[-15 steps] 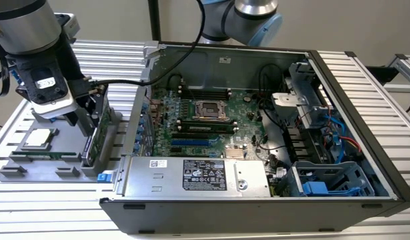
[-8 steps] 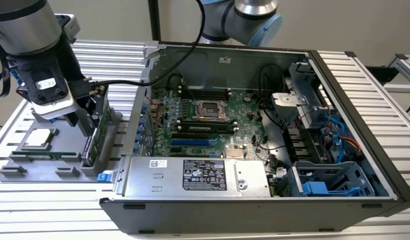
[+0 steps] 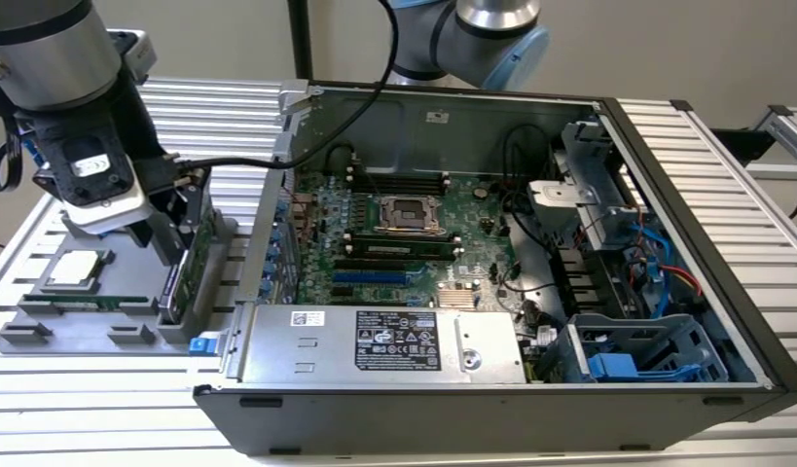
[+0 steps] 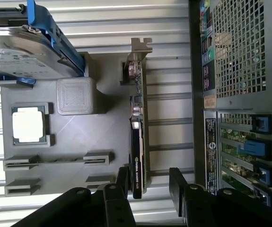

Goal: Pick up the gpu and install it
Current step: 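Pick up the gpu and move the gpu toward the slot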

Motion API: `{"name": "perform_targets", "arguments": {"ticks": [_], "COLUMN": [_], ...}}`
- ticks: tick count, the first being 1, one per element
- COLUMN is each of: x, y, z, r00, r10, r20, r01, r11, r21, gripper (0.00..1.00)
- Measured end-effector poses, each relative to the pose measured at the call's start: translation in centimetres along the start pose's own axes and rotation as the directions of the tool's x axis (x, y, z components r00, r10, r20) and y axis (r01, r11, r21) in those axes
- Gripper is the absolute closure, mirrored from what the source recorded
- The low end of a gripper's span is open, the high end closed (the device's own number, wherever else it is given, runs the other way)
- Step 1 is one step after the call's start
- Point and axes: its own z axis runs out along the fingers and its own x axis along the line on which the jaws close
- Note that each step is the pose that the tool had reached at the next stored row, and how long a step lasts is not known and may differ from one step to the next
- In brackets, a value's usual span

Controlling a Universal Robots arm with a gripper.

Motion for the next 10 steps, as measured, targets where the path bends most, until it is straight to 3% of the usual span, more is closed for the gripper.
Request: {"name": "perform_targets", "arguments": {"ticks": [10], "x": [0.01], "y": [-0.01], "z": [0.22], "r00": [1.0000], "r10": [0.000], "r20": [0.0000], "r01": [0.000], "r11": [1.0000], "r21": [0.0000], "gripper": [0.00]}}
